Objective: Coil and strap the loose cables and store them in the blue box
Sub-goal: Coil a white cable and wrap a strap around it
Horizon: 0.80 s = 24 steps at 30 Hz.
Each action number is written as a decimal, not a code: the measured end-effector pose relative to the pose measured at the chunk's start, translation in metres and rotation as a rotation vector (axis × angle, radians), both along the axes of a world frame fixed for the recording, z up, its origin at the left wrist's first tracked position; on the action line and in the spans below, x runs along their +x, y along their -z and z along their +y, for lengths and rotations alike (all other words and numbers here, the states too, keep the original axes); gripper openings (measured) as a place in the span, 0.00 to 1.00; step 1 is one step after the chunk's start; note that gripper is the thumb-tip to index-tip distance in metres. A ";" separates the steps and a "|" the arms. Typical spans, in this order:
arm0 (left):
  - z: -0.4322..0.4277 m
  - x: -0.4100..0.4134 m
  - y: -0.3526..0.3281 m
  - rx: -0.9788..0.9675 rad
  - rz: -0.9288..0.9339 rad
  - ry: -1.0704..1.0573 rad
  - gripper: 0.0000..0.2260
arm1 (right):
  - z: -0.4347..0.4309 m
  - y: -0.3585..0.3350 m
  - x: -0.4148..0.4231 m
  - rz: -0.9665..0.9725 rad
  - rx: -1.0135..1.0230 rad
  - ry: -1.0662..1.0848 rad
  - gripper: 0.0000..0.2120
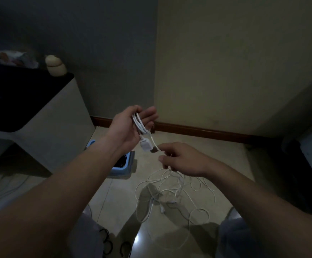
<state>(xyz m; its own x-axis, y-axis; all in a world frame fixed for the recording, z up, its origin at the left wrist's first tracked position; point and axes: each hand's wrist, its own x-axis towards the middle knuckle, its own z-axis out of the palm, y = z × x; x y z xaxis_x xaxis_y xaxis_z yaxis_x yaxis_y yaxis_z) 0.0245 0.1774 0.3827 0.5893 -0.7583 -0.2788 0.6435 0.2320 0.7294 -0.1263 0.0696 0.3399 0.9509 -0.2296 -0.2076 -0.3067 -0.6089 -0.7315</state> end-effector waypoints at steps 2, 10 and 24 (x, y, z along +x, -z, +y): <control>0.000 0.006 0.003 -0.002 -0.054 -0.018 0.10 | 0.003 -0.002 0.001 -0.028 -0.046 -0.011 0.17; -0.010 -0.007 0.022 0.240 -0.506 0.202 0.20 | 0.008 -0.020 0.002 -0.047 -0.222 -0.078 0.13; -0.010 -0.032 0.041 0.336 -0.546 0.717 0.34 | -0.009 -0.034 -0.006 -0.187 -0.235 0.142 0.08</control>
